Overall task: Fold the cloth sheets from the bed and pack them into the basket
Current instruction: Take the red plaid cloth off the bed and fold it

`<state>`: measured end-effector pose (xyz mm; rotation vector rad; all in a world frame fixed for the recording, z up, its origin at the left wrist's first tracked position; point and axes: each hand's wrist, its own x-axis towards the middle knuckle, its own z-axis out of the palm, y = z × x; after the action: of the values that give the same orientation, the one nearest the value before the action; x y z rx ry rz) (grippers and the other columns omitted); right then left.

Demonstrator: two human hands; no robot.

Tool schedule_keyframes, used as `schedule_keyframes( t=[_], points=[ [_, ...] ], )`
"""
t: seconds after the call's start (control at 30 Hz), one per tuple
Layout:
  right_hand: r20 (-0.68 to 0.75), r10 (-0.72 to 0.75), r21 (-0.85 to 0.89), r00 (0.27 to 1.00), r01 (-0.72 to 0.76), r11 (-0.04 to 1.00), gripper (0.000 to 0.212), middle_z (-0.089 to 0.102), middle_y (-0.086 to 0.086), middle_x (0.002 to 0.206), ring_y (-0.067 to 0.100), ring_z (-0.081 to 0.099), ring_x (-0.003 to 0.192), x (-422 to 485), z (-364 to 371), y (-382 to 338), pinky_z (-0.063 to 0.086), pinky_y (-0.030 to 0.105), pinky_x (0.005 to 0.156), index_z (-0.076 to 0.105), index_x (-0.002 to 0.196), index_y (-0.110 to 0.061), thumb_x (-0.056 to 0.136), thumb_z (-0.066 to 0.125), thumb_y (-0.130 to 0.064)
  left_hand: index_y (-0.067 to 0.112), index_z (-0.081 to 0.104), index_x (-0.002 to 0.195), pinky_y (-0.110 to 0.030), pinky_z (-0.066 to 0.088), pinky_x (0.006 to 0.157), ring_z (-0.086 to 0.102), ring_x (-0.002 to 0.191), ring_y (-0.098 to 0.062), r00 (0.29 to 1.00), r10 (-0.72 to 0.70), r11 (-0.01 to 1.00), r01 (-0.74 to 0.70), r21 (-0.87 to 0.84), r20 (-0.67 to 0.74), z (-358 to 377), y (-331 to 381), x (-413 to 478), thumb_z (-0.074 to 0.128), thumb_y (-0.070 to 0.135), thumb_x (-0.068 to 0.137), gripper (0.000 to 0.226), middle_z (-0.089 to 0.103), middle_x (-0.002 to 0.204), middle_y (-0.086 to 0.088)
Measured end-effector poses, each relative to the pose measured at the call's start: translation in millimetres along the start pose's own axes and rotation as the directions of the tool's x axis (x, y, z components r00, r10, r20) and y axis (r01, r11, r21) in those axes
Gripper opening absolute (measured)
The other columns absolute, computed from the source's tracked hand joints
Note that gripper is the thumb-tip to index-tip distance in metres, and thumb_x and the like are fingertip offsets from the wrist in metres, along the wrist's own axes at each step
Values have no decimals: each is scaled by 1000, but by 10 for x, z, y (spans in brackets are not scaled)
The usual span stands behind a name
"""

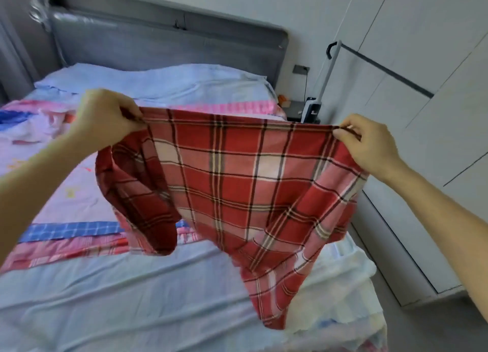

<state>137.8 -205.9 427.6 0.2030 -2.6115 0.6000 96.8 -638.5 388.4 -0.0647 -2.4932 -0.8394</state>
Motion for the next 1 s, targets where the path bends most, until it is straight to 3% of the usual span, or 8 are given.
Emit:
schedule_keyframes(
  t=[0.1,0.2,0.33,0.47,0.67,0.73,0.83,1.0],
  points=[
    [-349,-62,18,935,73,997,21,69,7,95,21,62,91,314,-370,-248,42,31,78,65,95,-14,89,57,-32,15,57,72,-4,34,58,53,57,13,980,31,998,-42,-53,-199,-473,165,202,80,13,67,24,59,59,31],
    [-539,-66,93,840,137,986,25,69,11,93,27,62,89,534,-557,-603,43,34,75,64,96,-10,89,53,-32,8,56,76,-30,39,65,61,66,-28,967,69,993,-44,108,-246,-671,83,72,66,21,74,16,63,65,-5],
    [-458,-204,-86,865,186,979,30,70,15,89,37,64,86,498,-467,-775,45,40,71,64,98,-11,89,49,-35,-4,62,72,-45,47,67,61,75,-47,990,-85,926,121,357,-114,-803,-270,-250,62,17,75,21,63,74,-30],
    [-467,-134,-60,874,120,991,21,69,17,87,39,63,83,363,-512,-735,41,38,68,61,99,-9,95,53,-27,-11,63,77,-46,45,71,60,82,-48,953,-248,871,298,390,-174,-950,-322,-579,70,11,76,23,63,83,-35],
    [-606,-12,30,796,38,999,20,67,24,89,43,61,84,172,-1002,-683,43,41,70,62,100,-4,95,52,-21,-7,64,81,-40,40,64,59,78,-45,902,-85,928,226,295,-423,-1619,217,-563,61,5,78,13,63,79,-30],
    [-629,106,144,771,-19,989,19,65,27,92,43,60,87,162,-1162,-652,41,41,71,60,99,-1,95,51,-17,-4,64,87,-38,40,66,60,81,-40,955,11,927,102,362,-296,-1827,442,-569,57,3,80,12,65,84,-26],
    [-431,91,27,898,-88,996,18,62,30,93,45,58,90,108,-1157,-553,38,40,69,58,98,0,96,49,-16,-3,62,90,-34,38,72,60,91,-34,995,-75,869,34,494,64,-1997,492,-837,50,8,91,16,66,95,-22],
    [-306,32,-80,952,-59,995,16,61,31,81,44,57,77,-132,-807,-593,32,36,60,53,90,2,97,46,-11,-4,56,79,-34,38,71,58,90,-35,981,-185,839,123,530,64,-2178,442,-1281,50,8,88,16,62,92,-24]
  ],
)
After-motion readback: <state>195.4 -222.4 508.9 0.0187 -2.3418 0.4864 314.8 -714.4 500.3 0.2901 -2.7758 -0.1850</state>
